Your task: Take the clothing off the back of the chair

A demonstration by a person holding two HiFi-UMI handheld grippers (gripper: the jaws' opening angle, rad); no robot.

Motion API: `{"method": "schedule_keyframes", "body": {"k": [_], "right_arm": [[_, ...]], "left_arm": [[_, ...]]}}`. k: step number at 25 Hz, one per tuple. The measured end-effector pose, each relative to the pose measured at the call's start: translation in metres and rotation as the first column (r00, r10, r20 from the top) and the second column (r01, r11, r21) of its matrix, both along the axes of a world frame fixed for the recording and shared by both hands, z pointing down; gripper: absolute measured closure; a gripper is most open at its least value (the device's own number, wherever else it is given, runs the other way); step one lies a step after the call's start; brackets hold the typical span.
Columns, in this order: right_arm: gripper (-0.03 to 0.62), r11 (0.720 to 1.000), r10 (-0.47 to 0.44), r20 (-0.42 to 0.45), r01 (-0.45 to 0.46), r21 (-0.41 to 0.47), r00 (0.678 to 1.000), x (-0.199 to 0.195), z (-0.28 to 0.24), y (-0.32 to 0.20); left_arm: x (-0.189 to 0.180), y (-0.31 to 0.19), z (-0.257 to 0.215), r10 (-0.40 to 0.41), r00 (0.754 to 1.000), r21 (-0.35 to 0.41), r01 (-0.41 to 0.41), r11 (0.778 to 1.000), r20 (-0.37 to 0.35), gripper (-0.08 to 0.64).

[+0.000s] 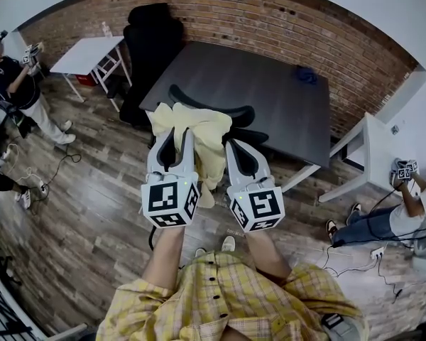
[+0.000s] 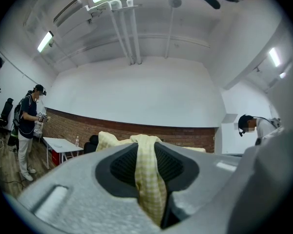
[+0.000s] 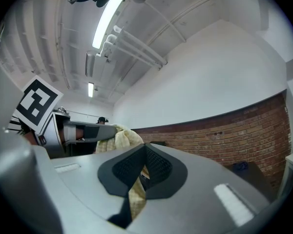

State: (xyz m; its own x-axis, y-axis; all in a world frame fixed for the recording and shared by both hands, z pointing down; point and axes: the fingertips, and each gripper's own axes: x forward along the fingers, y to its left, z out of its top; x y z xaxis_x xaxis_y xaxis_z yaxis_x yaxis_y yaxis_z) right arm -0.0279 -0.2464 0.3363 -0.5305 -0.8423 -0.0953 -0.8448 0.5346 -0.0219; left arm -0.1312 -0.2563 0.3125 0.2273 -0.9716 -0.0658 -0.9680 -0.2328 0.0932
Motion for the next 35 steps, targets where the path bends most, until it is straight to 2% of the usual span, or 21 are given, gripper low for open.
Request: {"method": "schedule_keyframes", "body": {"k": [10, 19, 35], "right_arm": [[0.591, 1.000, 0.012, -0.013, -0.013, -0.016, 1.000, -0.002, 0.009, 0.010], [0.591, 0.999, 0.024, -0.013, -0.025, -0.022, 1.000, 0.005, 0.021, 0.018], [0.591, 0.999, 0.036, -0.023, -0.036, -0.021, 0.999, 0.013, 0.041, 0.037]], "left_arm": [[-0.002, 0.016, 0.019, 0.011, 1.000, -0.033, -0.011, 0.999, -0.002, 0.459], [0.007, 0.028, 0.039, 0.003, 0.999, -0.037, -0.001, 0.999, 0.035, 0.459], [0.022, 0.045, 0.069, 0.036, 0.999, -0.035, -0.036, 0.999, 0.020, 0.459]]}}
